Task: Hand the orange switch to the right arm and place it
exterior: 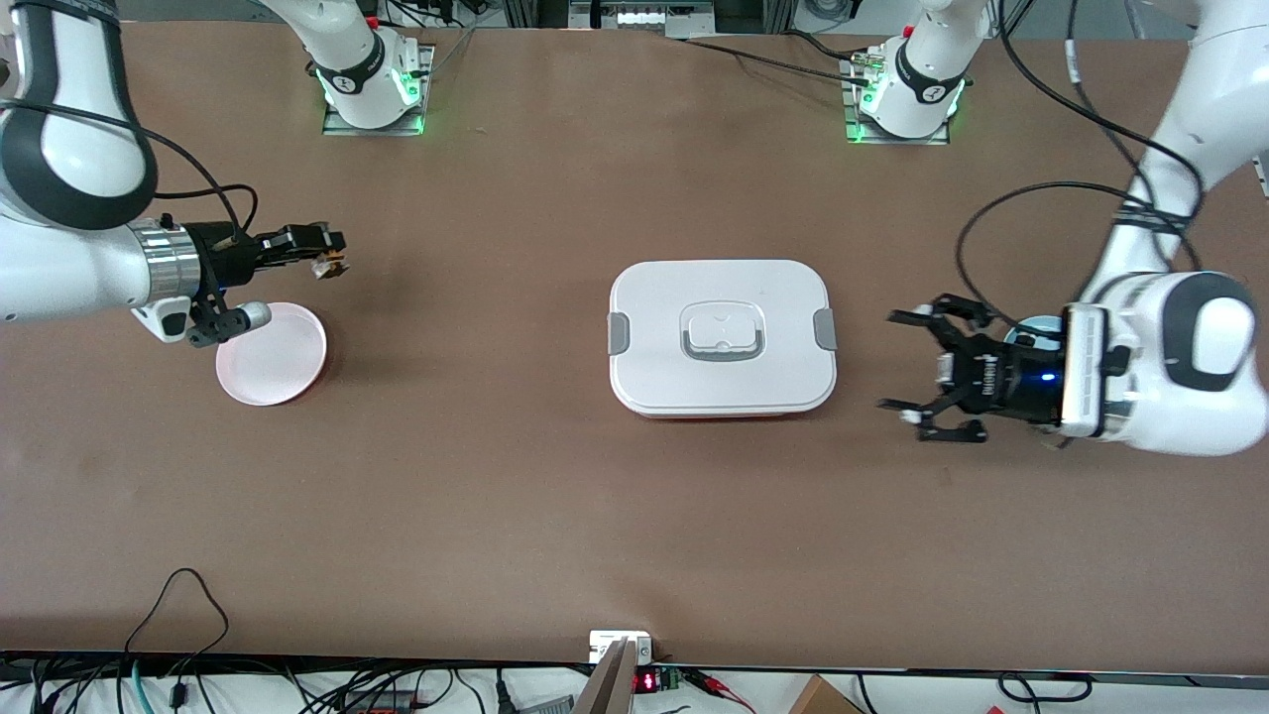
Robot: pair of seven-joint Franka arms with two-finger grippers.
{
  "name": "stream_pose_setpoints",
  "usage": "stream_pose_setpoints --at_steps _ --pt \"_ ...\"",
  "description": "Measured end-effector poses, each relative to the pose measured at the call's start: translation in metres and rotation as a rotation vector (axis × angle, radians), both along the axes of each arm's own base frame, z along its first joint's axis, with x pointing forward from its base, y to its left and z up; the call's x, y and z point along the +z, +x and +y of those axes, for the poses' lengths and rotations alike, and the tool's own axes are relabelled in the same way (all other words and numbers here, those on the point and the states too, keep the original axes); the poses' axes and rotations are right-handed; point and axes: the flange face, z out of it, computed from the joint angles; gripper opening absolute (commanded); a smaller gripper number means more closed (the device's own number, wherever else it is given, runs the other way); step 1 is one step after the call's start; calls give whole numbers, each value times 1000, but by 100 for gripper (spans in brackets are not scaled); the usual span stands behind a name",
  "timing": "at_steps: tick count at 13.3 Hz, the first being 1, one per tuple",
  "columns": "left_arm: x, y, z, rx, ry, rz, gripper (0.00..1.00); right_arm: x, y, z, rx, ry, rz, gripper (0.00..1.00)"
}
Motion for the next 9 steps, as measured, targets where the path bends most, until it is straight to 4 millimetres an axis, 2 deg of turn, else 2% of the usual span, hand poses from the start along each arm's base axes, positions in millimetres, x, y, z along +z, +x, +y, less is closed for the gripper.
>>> stream_pose_setpoints --at_steps 2,4,6,9 --pt "-10 -4 48 -31 179 -80 100 -22 -1 -16 125 -77 -64 0" --pt "-8 -4 83 -89 381 -199 100 -44 -3 -30 266 -130 -122 0" --pt "2 0 108 -150 564 -309 100 -63 -4 -43 447 -173 -192 0" --pt "33 8 151 -254 898 -461 100 -90 -7 -70 628 -167 -282 0"
